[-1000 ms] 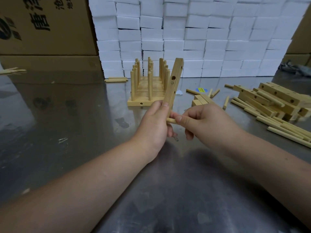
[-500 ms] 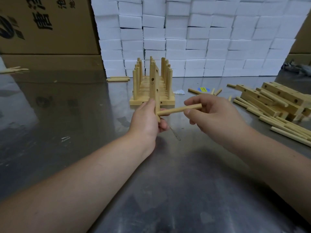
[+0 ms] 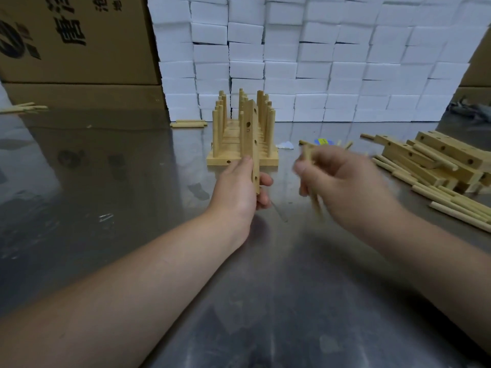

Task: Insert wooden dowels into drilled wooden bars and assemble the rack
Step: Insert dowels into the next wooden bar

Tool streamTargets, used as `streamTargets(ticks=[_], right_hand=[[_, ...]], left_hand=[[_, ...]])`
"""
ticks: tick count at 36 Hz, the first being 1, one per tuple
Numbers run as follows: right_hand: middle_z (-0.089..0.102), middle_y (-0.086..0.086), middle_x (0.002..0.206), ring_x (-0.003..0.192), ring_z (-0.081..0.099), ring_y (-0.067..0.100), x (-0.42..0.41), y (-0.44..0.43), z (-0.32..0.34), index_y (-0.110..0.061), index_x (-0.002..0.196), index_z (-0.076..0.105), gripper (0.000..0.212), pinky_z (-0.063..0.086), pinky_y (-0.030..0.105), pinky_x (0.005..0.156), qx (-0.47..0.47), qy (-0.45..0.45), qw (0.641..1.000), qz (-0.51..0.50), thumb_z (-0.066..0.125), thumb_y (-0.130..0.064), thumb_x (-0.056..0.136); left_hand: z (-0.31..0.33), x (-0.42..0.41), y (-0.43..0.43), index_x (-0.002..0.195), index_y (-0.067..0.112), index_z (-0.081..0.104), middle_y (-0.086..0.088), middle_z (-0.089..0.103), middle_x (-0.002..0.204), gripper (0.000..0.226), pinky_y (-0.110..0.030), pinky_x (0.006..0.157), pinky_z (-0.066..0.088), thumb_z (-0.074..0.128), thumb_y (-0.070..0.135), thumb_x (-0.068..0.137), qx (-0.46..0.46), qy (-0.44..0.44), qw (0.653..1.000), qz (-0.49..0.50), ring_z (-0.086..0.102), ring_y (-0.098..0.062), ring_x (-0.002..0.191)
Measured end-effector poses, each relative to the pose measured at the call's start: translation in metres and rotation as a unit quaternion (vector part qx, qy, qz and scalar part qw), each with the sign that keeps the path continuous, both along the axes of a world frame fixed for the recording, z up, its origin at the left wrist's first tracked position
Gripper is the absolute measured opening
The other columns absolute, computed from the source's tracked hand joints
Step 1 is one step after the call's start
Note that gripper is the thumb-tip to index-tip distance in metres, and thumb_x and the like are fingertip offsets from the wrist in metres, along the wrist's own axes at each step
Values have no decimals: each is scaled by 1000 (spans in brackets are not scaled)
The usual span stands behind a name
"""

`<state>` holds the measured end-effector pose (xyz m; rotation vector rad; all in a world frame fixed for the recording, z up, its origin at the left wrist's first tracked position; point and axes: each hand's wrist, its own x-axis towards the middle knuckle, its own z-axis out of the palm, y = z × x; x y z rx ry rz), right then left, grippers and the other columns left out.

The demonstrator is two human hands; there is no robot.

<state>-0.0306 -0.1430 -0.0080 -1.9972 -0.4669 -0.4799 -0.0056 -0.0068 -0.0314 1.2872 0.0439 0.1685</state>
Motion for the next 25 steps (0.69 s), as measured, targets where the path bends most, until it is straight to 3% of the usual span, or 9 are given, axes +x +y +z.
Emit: streamTargets(ticks=[2, 5, 7, 9, 12, 14, 18, 23, 25], right_hand=[[55, 10, 61, 54, 43, 8, -2, 1, -2, -53, 66, 64, 13, 39, 27, 50, -51, -2, 998, 21, 56, -53, 75], [55, -2, 58, 53, 45, 7, -1, -3, -1, -77, 76, 48, 28, 39, 18, 49, -150, -7, 989, 20, 49, -50, 83], [62, -8, 71, 68, 53, 9, 0, -4, 0, -75, 87, 47, 34, 43, 19, 58, -220, -1, 975, 18, 46, -40, 88], [55, -11, 73, 73, 52, 4, 1, -4, -2, -60, 100, 57, 36, 40, 19, 61, -257, 16, 966, 30, 46, -27, 90], [49, -18, 69, 76, 49, -6, 0, -2, -5, -37, 111, 62, 35, 37, 10, 63, -256, -11, 965, 46, 51, -13, 88], [52, -21, 67, 73, 47, -14, 0, -2, -4, -32, 113, 63, 31, 35, 3, 62, -246, -20, 969, 29, 58, -15, 87], [52, -39, 64, 66, 46, -20, 2, -3, -2, -41, 92, 65, 20, 32, -1, 59, -240, -13, 971, 14, 64, -23, 84], [60, -11, 59, 58, 48, 4, 1, -6, -2, -54, 84, 56, 26, 36, 17, 55, -226, -26, 974, 14, 67, -30, 80], [56, -13, 53, 52, 45, 7, 1, -6, -2, -57, 86, 55, 25, 35, 17, 52, -231, -20, 973, 12, 64, -34, 82]], left_hand=[[0, -1, 0, 87, 16, 55, 3, 56, 55, 28, -27, 48, 40, 34, 29, 101, 11, -7, 1000, -1, 40, -11, 34], [-1, -2, 0, 86, 15, 55, 5, 56, 52, 29, -27, 51, 41, 33, 29, 101, 27, -15, 1000, 0, 41, -10, 34], [0, -2, 0, 86, 14, 54, 9, 56, 48, 29, -29, 54, 41, 33, 28, 101, 48, -21, 999, 1, 41, -11, 34], [-1, -2, -1, 84, 15, 53, 9, 54, 46, 28, -33, 59, 42, 33, 27, 100, 66, -25, 997, -3, 42, -11, 35], [-3, -4, -1, 82, 19, 55, 4, 53, 49, 29, -41, 68, 41, 35, 30, 99, 93, -29, 995, -11, 44, -12, 38], [-4, -5, -2, 80, 21, 55, 0, 53, 56, 29, -42, 70, 41, 35, 31, 99, 100, -35, 994, -11, 44, -12, 39], [-3, -5, -2, 80, 19, 53, 4, 58, 61, 29, -39, 66, 43, 34, 29, 100, 103, -36, 994, -7, 44, -10, 37], [-2, -5, -1, 87, 19, 54, 2, 59, 68, 26, -30, 56, 41, 33, 27, 100, 98, -35, 995, -9, 43, -8, 35], [-2, -6, -1, 82, 18, 52, 1, 55, 67, 28, -26, 50, 42, 34, 27, 100, 104, -41, 994, -8, 41, -7, 34]])
